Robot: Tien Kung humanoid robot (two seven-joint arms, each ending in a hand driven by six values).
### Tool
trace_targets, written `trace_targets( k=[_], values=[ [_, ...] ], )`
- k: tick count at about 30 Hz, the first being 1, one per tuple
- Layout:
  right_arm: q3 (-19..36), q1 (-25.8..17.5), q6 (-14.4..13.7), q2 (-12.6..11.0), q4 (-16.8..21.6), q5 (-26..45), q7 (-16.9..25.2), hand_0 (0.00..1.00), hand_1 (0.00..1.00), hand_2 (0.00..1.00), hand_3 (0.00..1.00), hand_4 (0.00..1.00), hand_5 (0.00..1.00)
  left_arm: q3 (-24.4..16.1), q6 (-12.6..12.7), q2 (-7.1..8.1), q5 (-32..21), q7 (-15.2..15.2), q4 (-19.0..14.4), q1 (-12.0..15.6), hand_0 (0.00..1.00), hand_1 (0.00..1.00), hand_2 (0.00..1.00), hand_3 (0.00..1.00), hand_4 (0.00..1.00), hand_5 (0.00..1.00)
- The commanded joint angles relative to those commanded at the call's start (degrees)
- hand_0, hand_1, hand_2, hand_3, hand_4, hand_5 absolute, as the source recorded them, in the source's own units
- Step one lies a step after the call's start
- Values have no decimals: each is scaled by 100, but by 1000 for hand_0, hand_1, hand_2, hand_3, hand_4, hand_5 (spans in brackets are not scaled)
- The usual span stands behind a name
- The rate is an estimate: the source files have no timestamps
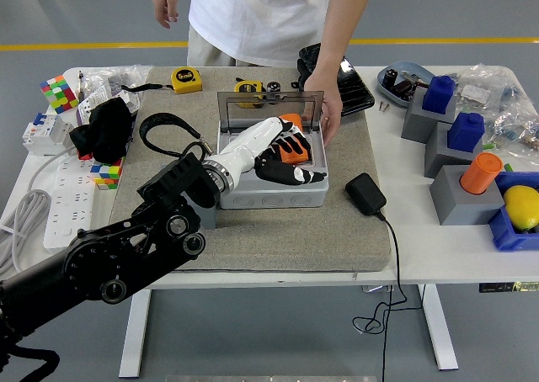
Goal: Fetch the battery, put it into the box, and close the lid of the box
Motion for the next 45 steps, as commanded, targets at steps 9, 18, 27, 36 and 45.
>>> trace_targets(
  k=[9, 18, 27, 36, 45],
  values=[
    [13, 14, 0, 2, 16, -16, 3, 623, 641, 665, 568, 984, 521, 49, -4, -243, -214, -68, 132, -156, 393, 644, 589, 582, 998, 371],
    [-9, 1, 6, -5, 13, -5, -3, 622, 642, 666, 568, 985, 521, -35, 73, -208, -254, -219, -143, -125, 394, 651, 602, 586, 998, 376],
    [-16, 16, 3, -7, 20, -6, 3, 624, 641, 666, 568, 985, 520, 129, 209, -312, -558, -563, 33, -118, 464, 694, 630, 590, 998, 379],
    [-2, 19, 3, -5, 22, -8, 9, 621, 641, 666, 568, 986, 521, 278, 244, -330, -743, -672, 322, -114, 507, 704, 627, 590, 998, 380],
    [1, 15, 1, -5, 22, -7, 21, 623, 642, 666, 568, 986, 521, 341, 212, -162, -672, -661, 516, -63, 513, 710, 621, 590, 998, 381]
  ],
)
